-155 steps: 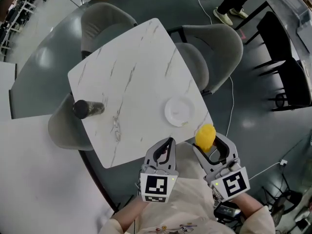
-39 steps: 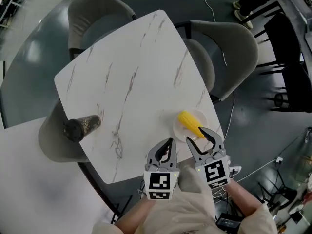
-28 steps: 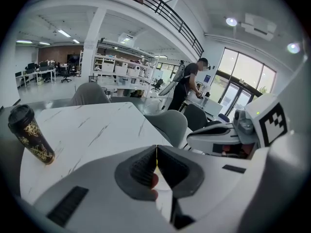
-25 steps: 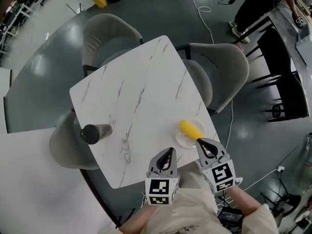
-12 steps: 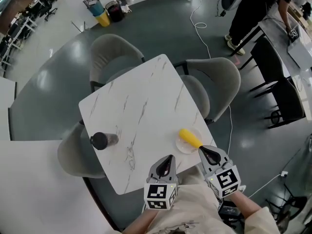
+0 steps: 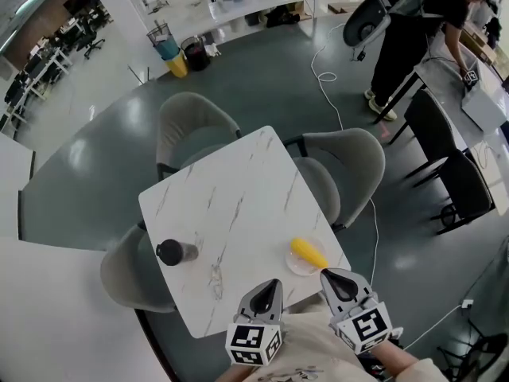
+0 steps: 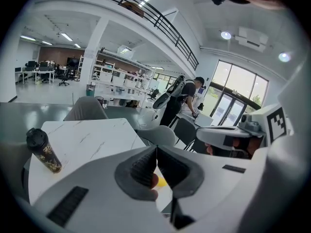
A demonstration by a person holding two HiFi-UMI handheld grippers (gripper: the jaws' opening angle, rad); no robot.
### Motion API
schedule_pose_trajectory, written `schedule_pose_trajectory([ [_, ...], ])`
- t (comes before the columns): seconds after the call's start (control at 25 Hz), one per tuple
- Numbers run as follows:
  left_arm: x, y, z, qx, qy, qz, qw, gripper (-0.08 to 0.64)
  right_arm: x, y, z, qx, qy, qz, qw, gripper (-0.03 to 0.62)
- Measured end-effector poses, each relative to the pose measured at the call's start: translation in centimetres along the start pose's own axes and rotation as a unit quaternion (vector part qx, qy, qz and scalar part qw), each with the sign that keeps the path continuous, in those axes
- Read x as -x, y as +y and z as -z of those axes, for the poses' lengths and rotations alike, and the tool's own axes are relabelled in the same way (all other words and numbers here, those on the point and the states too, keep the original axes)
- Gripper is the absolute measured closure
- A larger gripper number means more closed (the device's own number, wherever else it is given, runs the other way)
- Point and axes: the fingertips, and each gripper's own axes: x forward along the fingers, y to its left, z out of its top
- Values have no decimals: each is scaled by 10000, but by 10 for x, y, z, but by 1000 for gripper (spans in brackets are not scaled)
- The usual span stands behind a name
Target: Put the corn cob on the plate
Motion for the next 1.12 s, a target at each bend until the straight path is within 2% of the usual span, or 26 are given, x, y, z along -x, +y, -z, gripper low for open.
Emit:
schedule_pose_trajectory([
  [0.24, 3, -7, -9, -85, -138, -8, 9999, 552, 21, 13, -20, 153, -418, 103, 9990, 588],
  [0.56, 8, -21, -21, -159, -346, 72, 9992, 552, 36, 22, -11, -34, -398, -11, 9992, 588],
  [1.12, 19, -50, -24, -359, -371, 203, 9985, 552, 62, 17, -21, -108, -611, 144, 9980, 588],
])
